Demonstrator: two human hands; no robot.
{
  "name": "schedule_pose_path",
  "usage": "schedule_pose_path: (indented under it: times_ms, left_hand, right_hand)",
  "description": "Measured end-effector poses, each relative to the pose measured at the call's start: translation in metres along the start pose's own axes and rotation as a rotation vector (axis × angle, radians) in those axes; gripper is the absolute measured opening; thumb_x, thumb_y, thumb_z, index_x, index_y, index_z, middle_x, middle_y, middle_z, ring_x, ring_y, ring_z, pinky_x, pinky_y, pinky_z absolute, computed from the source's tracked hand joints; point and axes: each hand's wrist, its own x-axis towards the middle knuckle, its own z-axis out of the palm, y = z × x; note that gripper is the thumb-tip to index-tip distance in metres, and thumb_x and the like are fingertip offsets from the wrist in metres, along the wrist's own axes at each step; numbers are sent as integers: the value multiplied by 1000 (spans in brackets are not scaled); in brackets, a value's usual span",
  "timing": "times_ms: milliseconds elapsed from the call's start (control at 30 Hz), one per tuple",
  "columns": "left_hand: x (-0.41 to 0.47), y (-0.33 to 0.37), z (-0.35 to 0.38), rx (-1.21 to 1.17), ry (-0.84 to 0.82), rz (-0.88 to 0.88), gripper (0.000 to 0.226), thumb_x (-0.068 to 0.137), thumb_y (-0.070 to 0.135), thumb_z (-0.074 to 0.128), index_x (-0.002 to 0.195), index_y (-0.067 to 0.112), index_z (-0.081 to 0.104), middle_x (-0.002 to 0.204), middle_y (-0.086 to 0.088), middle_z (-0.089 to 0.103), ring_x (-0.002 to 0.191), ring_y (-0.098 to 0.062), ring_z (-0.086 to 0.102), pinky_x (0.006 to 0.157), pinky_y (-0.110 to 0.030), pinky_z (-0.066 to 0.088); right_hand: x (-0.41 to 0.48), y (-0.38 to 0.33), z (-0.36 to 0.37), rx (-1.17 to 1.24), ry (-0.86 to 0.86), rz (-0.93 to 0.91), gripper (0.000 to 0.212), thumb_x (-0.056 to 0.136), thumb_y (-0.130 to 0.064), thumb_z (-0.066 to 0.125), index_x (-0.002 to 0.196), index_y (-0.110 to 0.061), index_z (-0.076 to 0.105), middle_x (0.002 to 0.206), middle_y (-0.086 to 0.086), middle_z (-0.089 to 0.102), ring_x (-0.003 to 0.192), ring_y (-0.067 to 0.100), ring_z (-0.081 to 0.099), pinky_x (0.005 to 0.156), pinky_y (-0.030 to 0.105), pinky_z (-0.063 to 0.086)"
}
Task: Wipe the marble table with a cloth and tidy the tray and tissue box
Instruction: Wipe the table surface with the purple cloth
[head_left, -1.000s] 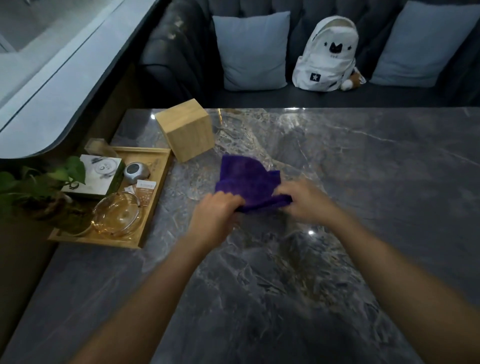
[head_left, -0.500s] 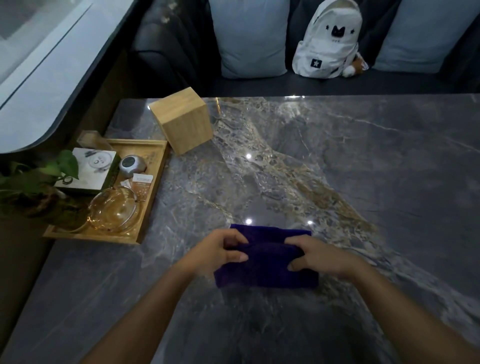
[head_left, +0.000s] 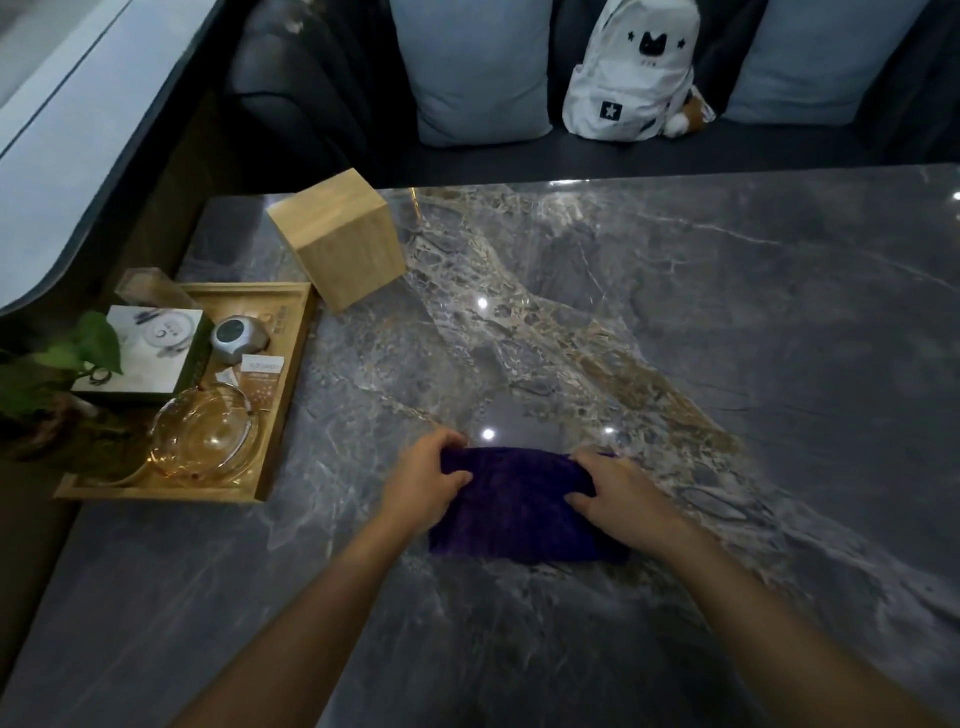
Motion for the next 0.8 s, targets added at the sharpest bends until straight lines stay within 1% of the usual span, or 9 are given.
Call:
schedule_pose_path:
  times_ms: [67,133,233,333,433,533,633,733,800]
  left_hand:
    - [-6,2,2,132,30,63,32,77,5,66,108,9,58,105,-2,55,100,-16,51,87,-26,38]
    - [-13,6,5,179,78,68,37,80,10,63,115,9,52,115,-7,54,109,-22,50,91,-31,39]
    - [-21,12,10,425,152,-80,54,85,30,56,132,12,37,133,-9,45,123,-28,41,102,-44,33]
    - [-30,15,12,500,171,-241,69,83,56,47,132,9,33,140,-13,34,129,-31,30,104,-48,26]
    - [-37,11,16,464,134,-315,95,77,71,40,142,5,19,155,-15,1,141,-33,1,113,-51,8]
    - [-45,3,21,469,86,-308,105,74,77,35,145,5,6,154,-13,-26,140,-30,-25,115,-50,-8]
    - [-52,-4,25,497,80,-226,95,78,71,39,146,10,10,152,-14,-29,138,-31,-30,114,-50,-10]
    - [-57,-6,26,430,99,-119,63,84,55,49,134,20,36,154,-12,-23,139,-31,-27,114,-51,-7]
    - [-60,-4,26,328,118,-105,45,84,42,57,122,20,48,156,-11,-11,142,-30,-18,114,-52,-2]
  right_hand:
    - [-1,-1,4,-43,43,-3,21,87,-23,56,106,-16,54,105,5,62,93,21,57,79,36,48]
    - [-2,-1,6,-114,99,-15,25,86,-26,57,109,-17,53,111,5,58,101,21,52,87,34,42]
    - [0,0,6,-174,185,68,49,82,-35,63,124,-18,45,130,4,44,122,23,38,103,35,29]
    - [-2,0,5,-172,254,195,77,76,-44,68,138,-18,29,150,10,24,137,28,21,113,43,19]
    - [-7,0,11,-164,252,171,88,81,-48,61,146,-23,7,158,10,-2,144,27,-2,116,47,5]
    - [-11,-1,16,-157,232,97,89,84,-55,50,145,-28,-8,156,6,-18,143,23,-17,116,44,-4]
    - [-11,1,24,-170,182,50,82,87,-55,45,146,-28,-6,158,4,-8,145,19,-8,117,42,0]
    - [-12,1,28,-222,184,33,71,89,-53,42,146,-24,11,158,4,11,144,18,10,114,41,11]
    - [-13,-1,27,-200,229,57,65,87,-51,47,141,-25,24,151,2,30,138,19,24,108,40,18]
